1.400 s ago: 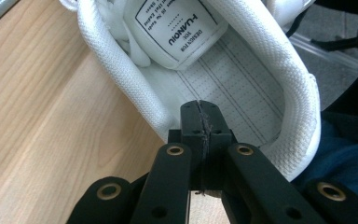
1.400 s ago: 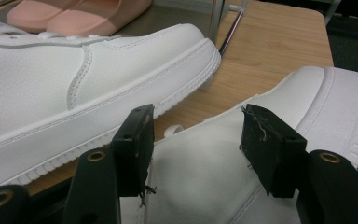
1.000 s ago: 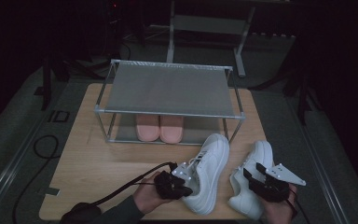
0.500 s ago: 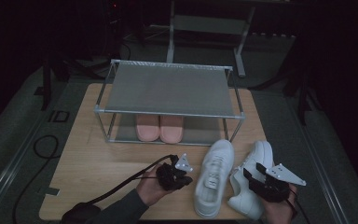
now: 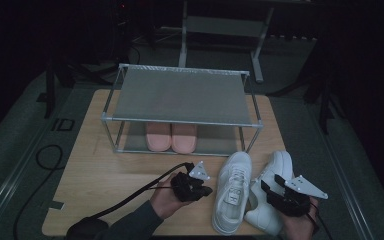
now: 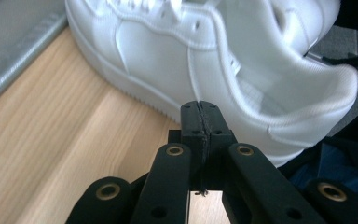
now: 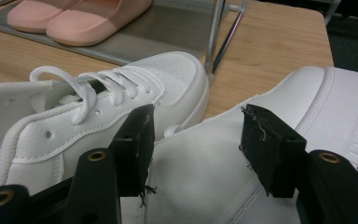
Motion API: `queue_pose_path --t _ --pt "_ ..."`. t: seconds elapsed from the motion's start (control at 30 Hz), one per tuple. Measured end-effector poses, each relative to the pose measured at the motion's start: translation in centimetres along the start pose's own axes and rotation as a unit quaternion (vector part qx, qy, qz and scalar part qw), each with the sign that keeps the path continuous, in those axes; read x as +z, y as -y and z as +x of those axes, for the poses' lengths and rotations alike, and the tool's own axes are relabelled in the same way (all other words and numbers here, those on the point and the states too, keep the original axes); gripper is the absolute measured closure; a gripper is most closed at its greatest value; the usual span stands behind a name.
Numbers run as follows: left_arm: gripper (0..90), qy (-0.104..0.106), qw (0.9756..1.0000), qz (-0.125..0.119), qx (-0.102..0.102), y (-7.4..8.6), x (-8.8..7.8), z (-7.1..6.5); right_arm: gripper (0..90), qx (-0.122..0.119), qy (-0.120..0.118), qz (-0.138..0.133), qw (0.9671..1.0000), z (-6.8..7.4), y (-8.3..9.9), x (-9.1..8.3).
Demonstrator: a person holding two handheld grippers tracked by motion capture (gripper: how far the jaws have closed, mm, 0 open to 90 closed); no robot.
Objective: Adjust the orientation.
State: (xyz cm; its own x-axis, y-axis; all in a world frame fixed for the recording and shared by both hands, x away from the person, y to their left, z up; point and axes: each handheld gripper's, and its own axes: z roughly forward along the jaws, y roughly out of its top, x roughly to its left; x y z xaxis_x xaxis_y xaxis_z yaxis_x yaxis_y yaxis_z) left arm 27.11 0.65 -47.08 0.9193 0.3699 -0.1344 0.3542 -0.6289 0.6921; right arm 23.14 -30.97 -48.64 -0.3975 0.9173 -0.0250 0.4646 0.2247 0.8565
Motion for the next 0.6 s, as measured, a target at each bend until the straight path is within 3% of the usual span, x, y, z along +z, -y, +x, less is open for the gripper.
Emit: queue_pose_path --t 0.3,0.6 --pt "87.3 0.011 0.9995 -0.007 0.03 -1.8 0.6 -1.3 43.8 -0.001 0.0 -0.001 1.0 -0.1 0.0 -0.1" --pt "78.1 0.008 0.9994 -0.018 0.028 -2.0 0.8 -1.4 45.5 0.002 0.005 -0.002 1.0 -0.1 -0.1 -0.2"
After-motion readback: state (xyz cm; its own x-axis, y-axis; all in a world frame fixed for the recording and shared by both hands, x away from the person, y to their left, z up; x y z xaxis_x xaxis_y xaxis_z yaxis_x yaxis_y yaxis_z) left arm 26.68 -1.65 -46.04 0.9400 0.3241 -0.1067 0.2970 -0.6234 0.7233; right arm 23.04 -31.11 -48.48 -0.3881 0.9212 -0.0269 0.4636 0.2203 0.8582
